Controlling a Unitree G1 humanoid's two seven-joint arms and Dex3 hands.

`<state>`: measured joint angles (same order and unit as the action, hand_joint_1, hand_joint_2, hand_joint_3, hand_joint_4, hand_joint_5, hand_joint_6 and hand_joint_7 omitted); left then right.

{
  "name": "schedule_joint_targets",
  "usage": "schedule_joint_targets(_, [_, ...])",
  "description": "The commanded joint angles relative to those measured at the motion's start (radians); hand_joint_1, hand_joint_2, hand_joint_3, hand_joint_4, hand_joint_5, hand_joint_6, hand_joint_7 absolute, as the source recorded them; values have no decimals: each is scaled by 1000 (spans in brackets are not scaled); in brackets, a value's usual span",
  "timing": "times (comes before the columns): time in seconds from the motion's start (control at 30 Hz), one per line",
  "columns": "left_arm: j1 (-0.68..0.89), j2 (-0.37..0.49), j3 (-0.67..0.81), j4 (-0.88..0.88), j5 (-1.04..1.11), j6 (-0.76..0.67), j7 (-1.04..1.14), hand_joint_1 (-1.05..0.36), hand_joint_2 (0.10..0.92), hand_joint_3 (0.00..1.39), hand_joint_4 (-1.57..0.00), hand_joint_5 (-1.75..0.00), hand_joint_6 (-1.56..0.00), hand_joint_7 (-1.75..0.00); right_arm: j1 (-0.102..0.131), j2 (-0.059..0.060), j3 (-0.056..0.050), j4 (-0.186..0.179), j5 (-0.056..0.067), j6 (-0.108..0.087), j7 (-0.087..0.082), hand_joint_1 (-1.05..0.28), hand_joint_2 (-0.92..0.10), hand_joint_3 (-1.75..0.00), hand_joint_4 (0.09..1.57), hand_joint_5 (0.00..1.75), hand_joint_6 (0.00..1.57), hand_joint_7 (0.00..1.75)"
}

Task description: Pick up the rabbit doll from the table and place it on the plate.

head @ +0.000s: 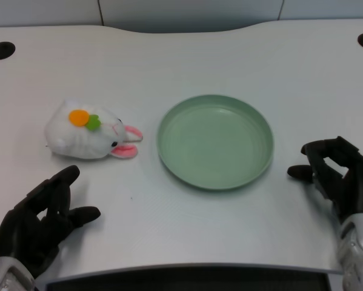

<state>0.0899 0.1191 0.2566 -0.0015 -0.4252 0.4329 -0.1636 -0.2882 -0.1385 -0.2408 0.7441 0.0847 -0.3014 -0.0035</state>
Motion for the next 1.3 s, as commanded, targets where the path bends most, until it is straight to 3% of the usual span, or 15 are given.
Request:
schedule_joint_targets(0.03, [22,6,0,8,7,20,-1,-573,921,602,-425,-1262,-587,-82,8,2,2,0,6,-12,2,-736,-921,-180,855,870,767,1230])
schedule_joint_targets(0.23, [25,1,3,14,8,-3,-9,-575,921,592,-432,-1254,-596,-84,9,6,-1,-7,13,-2,3,-751,-921,-168,854,874,775,1231])
schedule_joint_targets(0.3, [24,0,3,18,10,-10,-10,-581,921,589,-440,-1246,-588,-78,10,5,1,-12,9,4,-1,-752,-921,-169,854,878,783,1233])
schedule_joint_targets(0.37, [22,0,4,16,7,-5,-10,-581,921,592,-447,-1238,-594,-80,10,3,4,-13,2,2,-5,-738,-921,-185,844,879,770,1233])
schedule_joint_targets(0.47, [21,1,3,9,6,5,-3,-573,921,602,-436,-1228,-593,-77,7,3,1,-4,8,-4,2,-737,-921,-188,843,887,769,1238])
schedule_joint_targets(0.57, [19,-3,7,18,3,-6,-9,-573,921,590,-445,-1225,-601,-79,7,4,2,-3,6,-6,-3,-742,-921,-181,839,890,769,1236])
schedule_joint_targets(0.73, [37,4,-4,18,19,-108,-71,-560,921,496,-436,-1234,-593,-69,9,12,1,-11,11,-6,-1,-756,-921,-165,843,904,780,1233])
schedule_joint_targets(0.77, [45,9,-13,10,41,-161,-86,-560,921,489,-435,-1235,-592,-68,11,10,3,-11,7,-10,-2,-757,-921,-164,843,906,780,1233])
schedule_joint_targets(0.9, [56,29,-25,4,91,-364,-169,-562,921,429,-361,-1182,-558,-46,22,10,13,-41,-6,8,-12,-751,-921,-178,832,906,761,1238])
schedule_joint_targets(1.1, [0,72,-16,32,110,-552,-247,-584,921,274,-337,-1178,-551,-36,25,11,12,-59,4,45,-18,-746,-921,-183,841,906,767,1255])
schedule_joint_targets(1.3, [-44,106,-38,14,212,-647,-211,-565,921,246,-280,-1181,-552,-34,24,9,19,-62,-3,43,-22,-747,-921,-180,839,895,761,1250])
